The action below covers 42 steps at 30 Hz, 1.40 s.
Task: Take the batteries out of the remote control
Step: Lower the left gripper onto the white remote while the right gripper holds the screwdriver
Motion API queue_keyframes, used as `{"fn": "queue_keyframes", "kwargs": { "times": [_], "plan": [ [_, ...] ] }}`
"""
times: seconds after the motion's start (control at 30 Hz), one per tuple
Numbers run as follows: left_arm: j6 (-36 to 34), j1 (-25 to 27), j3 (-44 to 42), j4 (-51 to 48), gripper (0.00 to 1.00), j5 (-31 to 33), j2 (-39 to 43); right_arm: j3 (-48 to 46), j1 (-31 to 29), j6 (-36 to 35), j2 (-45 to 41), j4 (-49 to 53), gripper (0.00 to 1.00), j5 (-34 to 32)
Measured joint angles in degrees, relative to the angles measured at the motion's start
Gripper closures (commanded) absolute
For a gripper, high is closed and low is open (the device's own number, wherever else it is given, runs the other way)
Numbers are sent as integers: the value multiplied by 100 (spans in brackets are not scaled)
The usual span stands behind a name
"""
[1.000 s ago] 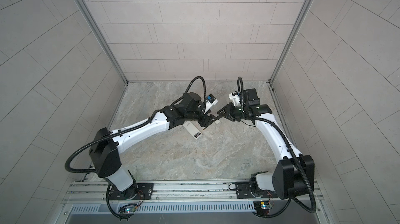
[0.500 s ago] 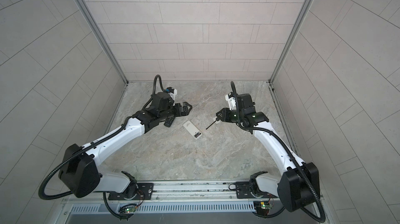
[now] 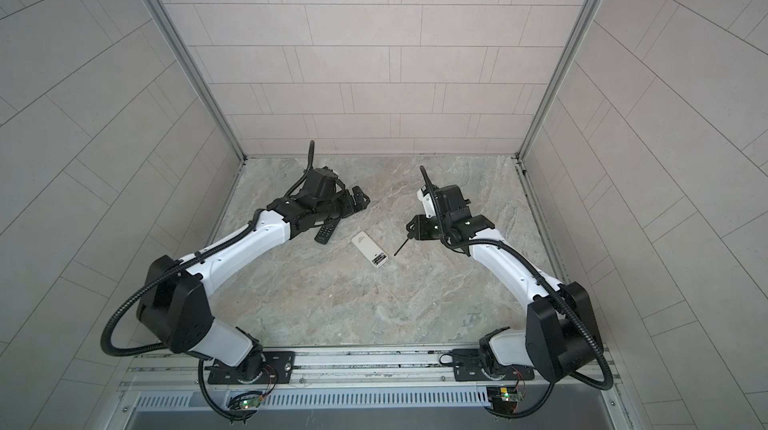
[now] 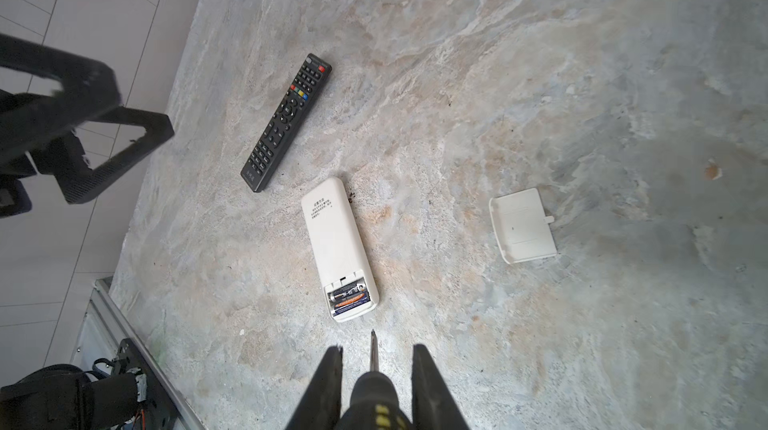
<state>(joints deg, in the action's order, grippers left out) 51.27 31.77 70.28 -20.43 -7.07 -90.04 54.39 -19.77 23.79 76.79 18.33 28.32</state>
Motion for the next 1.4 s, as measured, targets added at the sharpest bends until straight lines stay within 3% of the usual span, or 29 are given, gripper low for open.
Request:
{"fn": "queue_keyframes", "kwargs": {
  "times": [0.3, 0.67, 1.0, 1.4],
  "plan": [
    [1250, 509, 1029, -1853, 9, 289, -1220, -50, -162, -293, 0, -348, 80, -227],
    [2079, 782, 2146, -2896, 14, 90, -2603, -46, -162, -542, 118, -396, 80, -332],
    [2107, 787, 2597, -3191, 22, 35, -3226, -48, -162, -616, 164, -426, 81, -332],
    [1631, 640, 2618, -3154, 35, -256, -3526, -122, -162, -614, 201, -549, 82, -334]
  ]
}}
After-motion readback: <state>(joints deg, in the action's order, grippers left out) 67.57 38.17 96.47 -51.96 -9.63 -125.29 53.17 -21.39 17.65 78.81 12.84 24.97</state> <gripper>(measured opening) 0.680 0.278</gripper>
